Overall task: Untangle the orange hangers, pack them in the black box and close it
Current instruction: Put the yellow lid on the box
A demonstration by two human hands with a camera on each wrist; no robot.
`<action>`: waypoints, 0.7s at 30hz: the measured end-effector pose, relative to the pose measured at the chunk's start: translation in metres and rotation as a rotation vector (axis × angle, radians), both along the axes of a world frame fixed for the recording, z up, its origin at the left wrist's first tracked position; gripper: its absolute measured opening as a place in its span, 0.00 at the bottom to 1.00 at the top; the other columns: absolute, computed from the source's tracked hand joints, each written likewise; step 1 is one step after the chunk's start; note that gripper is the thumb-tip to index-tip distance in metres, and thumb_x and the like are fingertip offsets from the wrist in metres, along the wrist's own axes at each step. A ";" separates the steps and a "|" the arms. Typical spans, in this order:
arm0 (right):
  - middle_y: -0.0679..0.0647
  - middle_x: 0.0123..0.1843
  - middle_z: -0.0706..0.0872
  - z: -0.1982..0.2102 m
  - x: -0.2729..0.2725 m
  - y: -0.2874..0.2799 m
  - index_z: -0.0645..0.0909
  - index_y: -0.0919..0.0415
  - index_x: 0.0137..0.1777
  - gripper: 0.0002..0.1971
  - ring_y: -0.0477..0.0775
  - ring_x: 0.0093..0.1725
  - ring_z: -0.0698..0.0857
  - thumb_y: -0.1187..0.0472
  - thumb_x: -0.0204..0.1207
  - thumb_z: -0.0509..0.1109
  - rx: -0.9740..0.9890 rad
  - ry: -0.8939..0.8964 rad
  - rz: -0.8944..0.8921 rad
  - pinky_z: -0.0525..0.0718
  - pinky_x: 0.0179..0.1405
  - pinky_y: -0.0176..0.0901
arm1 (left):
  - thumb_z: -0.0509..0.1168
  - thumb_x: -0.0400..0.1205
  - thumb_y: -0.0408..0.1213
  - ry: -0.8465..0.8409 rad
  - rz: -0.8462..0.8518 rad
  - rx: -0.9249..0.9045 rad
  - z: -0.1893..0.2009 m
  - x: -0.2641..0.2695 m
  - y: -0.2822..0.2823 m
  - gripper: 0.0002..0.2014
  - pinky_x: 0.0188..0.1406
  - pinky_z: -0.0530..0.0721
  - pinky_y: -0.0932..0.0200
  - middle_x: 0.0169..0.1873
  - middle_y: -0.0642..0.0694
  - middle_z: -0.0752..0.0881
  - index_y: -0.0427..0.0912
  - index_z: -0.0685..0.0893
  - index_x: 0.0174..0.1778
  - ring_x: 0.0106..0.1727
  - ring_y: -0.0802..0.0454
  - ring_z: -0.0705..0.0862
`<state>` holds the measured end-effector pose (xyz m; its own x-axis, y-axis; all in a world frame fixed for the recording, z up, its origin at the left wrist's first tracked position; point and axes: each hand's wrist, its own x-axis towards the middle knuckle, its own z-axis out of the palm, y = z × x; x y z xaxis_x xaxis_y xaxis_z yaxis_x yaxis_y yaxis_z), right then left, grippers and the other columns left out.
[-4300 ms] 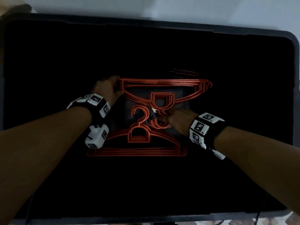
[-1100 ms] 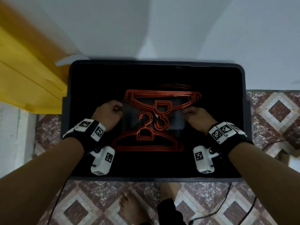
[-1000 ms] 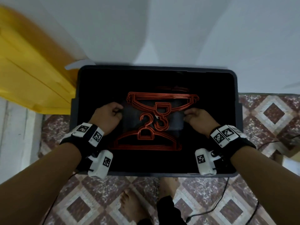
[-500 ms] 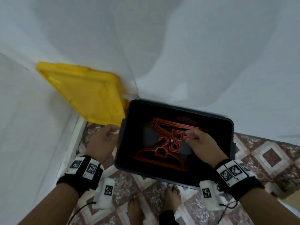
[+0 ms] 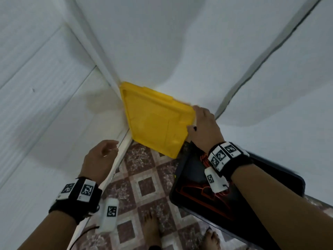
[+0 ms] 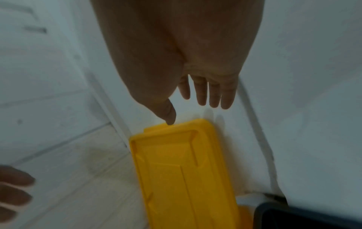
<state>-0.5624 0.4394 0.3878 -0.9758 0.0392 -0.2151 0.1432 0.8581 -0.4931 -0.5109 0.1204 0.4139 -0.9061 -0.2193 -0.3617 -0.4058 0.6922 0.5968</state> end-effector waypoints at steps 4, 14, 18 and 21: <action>0.67 0.78 0.70 -0.021 -0.036 -0.032 0.62 0.65 0.83 0.34 0.70 0.71 0.75 0.56 0.80 0.69 0.241 -0.044 0.015 0.79 0.65 0.60 | 0.65 0.84 0.42 -0.039 0.072 0.027 -0.013 -0.004 -0.037 0.09 0.52 0.76 0.51 0.53 0.49 0.87 0.54 0.86 0.58 0.53 0.46 0.83; 0.50 0.37 0.73 -0.006 -0.007 -0.073 0.68 0.64 0.59 0.13 0.58 0.35 0.79 0.55 0.87 0.65 0.024 -0.117 0.026 0.62 0.25 0.45 | 0.65 0.84 0.43 -0.194 0.122 0.184 -0.043 0.012 -0.055 0.09 0.57 0.80 0.45 0.58 0.46 0.86 0.54 0.84 0.60 0.55 0.44 0.84; 0.54 0.33 0.73 0.049 0.045 -0.061 0.65 0.58 0.55 0.13 0.52 0.29 0.74 0.54 0.87 0.67 -0.148 -0.067 -0.083 0.62 0.24 0.46 | 0.67 0.83 0.47 -0.289 0.201 0.243 -0.044 0.020 -0.045 0.17 0.56 0.78 0.45 0.61 0.44 0.83 0.51 0.78 0.68 0.56 0.41 0.81; 0.56 0.33 0.77 0.098 0.096 -0.038 0.70 0.56 0.56 0.10 0.53 0.30 0.79 0.52 0.85 0.68 -0.202 -0.002 -0.165 0.70 0.25 0.48 | 0.66 0.83 0.51 -0.303 0.292 0.272 -0.048 0.021 -0.040 0.27 0.53 0.73 0.48 0.70 0.40 0.78 0.49 0.70 0.77 0.60 0.39 0.80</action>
